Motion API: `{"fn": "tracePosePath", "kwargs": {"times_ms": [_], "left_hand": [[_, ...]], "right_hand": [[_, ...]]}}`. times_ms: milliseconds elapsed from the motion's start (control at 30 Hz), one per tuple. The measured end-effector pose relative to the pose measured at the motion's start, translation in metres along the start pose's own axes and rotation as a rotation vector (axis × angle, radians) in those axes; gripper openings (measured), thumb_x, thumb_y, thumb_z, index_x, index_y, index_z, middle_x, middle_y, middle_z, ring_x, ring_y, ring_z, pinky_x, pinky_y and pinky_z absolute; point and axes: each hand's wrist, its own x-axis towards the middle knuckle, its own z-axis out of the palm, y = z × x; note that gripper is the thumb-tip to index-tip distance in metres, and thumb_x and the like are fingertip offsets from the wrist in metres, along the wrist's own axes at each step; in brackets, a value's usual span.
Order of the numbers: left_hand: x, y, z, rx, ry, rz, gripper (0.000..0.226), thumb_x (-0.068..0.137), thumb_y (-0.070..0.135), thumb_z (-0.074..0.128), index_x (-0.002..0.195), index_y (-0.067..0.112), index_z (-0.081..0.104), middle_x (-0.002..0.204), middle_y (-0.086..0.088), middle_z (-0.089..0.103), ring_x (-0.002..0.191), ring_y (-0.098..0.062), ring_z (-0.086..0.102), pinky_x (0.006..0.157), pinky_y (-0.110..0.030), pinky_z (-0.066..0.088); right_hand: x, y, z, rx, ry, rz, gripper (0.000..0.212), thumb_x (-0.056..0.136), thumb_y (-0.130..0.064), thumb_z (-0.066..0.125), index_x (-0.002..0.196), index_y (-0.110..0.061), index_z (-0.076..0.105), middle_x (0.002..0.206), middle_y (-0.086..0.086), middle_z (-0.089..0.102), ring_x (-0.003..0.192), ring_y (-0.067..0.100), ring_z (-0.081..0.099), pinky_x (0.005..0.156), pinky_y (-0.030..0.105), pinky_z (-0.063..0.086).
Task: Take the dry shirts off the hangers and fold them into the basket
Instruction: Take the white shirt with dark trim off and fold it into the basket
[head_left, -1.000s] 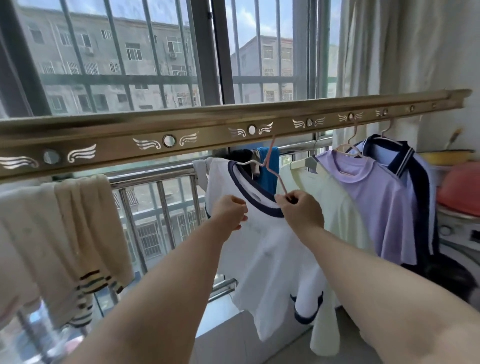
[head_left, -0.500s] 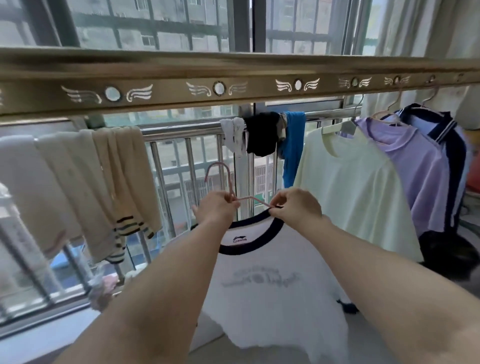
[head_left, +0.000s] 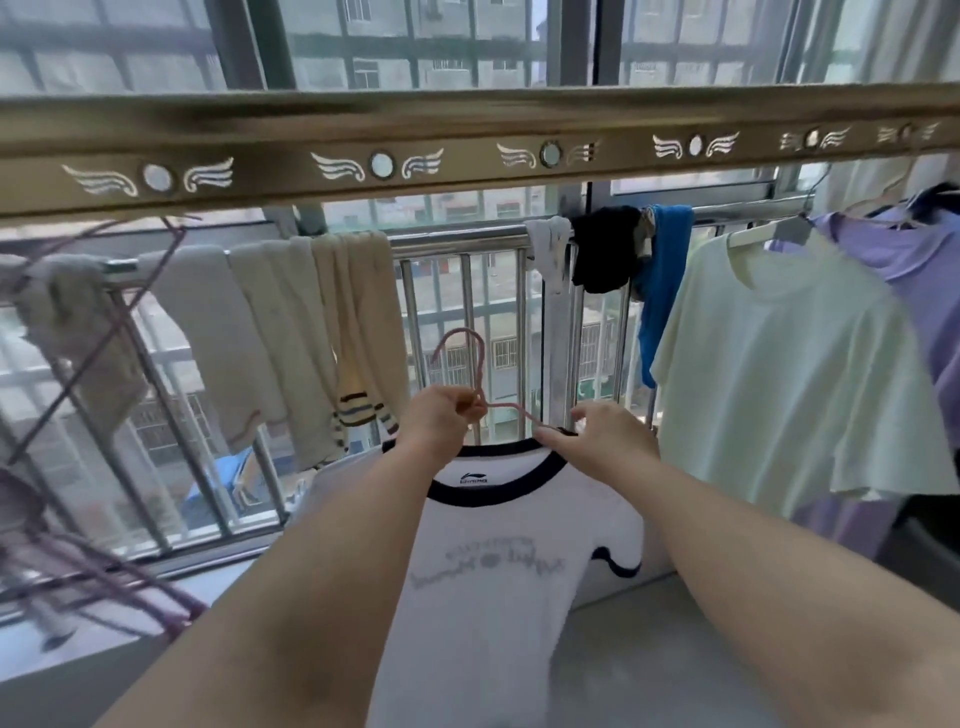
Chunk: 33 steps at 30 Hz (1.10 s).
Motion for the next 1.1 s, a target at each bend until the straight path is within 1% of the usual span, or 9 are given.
{"fn": "tracePosePath", "kwargs": {"times_ms": [67,200,400,600,700,767,867,967,1100], "left_hand": [[-0.005,0.002,-0.009,-0.01,-0.023,0.025,0.011,0.091,0.013,0.063,0.094,0.014,0.073,0.075,0.01,0.061,0.075,-0.013,0.056,0.085,-0.032,0.05],[-0.015,0.001,-0.026,0.015,0.015,0.085,0.011,0.091,0.014,0.063,0.092,0.013,0.074,0.079,0.006,0.063,0.077,-0.013,0.057,0.082,-0.031,0.05],[-0.02,-0.019,-0.042,0.106,0.209,-0.051,0.015,0.095,0.021,0.057,0.092,0.017,0.071,0.09,0.001,0.065,0.084,-0.017,0.056,0.072,-0.027,0.04],[-0.014,-0.029,-0.04,-0.076,0.257,-0.068,0.014,0.093,0.012,0.058,0.089,0.007,0.07,0.089,-0.007,0.066,0.086,-0.024,0.057,0.076,-0.03,0.04],[-0.008,-0.039,-0.044,-0.277,0.432,-0.217,0.014,0.092,0.017,0.058,0.087,0.013,0.07,0.09,-0.006,0.066,0.088,-0.025,0.058,0.076,-0.029,0.041],[-0.005,-0.036,-0.049,-0.488,0.446,-0.269,0.014,0.094,0.014,0.057,0.086,0.011,0.069,0.083,-0.004,0.064,0.083,-0.021,0.056,0.075,-0.031,0.045],[-0.008,-0.018,-0.051,-0.522,0.245,-0.169,0.011,0.095,0.011,0.056,0.09,0.012,0.066,0.085,-0.001,0.065,0.084,-0.019,0.06,0.08,-0.031,0.049],[-0.012,-0.002,-0.046,-0.41,0.125,-0.016,0.011,0.094,0.013,0.056,0.087,0.016,0.064,0.093,-0.004,0.067,0.087,-0.019,0.062,0.087,-0.033,0.05],[-0.008,0.01,-0.046,-0.41,0.287,0.087,0.022,0.096,0.016,0.054,0.078,0.025,0.061,0.087,0.0,0.067,0.086,-0.019,0.063,0.088,-0.034,0.051]], "right_hand": [[-0.007,-0.012,0.004,-0.042,0.045,0.018,0.056,0.076,-0.069,0.056,0.105,-0.021,0.065,0.108,0.002,0.057,0.095,0.021,0.059,0.072,0.029,0.047],[-0.012,-0.021,0.009,-0.041,0.119,0.06,0.026,0.086,-0.027,0.058,0.109,-0.017,0.065,0.108,0.006,0.05,0.083,0.022,0.051,0.072,0.029,0.043],[-0.009,-0.013,0.009,-0.034,0.178,0.142,0.029,0.09,-0.003,0.045,0.111,-0.008,0.064,0.117,0.012,0.052,0.101,0.033,0.059,0.085,0.037,0.048],[0.005,0.004,-0.007,0.38,0.167,0.422,0.032,0.093,-0.001,0.038,0.111,-0.003,0.064,0.111,0.016,0.062,0.096,0.034,0.061,0.076,0.033,0.047],[0.001,0.007,-0.016,0.737,-0.035,0.491,0.029,0.095,0.005,0.037,0.106,0.001,0.063,0.089,0.015,0.06,0.066,0.028,0.058,0.047,0.028,0.054],[-0.007,0.003,-0.021,0.908,-0.235,0.505,0.03,0.096,0.009,0.032,0.101,0.001,0.06,0.085,0.013,0.056,0.063,0.022,0.056,0.037,0.026,0.052],[-0.014,-0.013,-0.016,0.868,-0.44,0.427,0.026,0.098,0.004,0.036,0.112,0.003,0.058,0.086,0.012,0.062,0.071,0.021,0.062,0.057,0.03,0.055],[-0.016,-0.034,-0.009,0.822,-0.473,0.377,0.017,0.099,-0.004,0.041,0.101,0.0,0.057,0.073,0.01,0.058,0.06,0.019,0.057,0.045,0.022,0.047],[-0.006,-0.045,0.001,0.615,-0.34,0.349,0.015,0.097,-0.011,0.041,0.086,-0.003,0.047,0.079,0.01,0.048,0.086,0.026,0.052,0.07,0.031,0.042]]}}
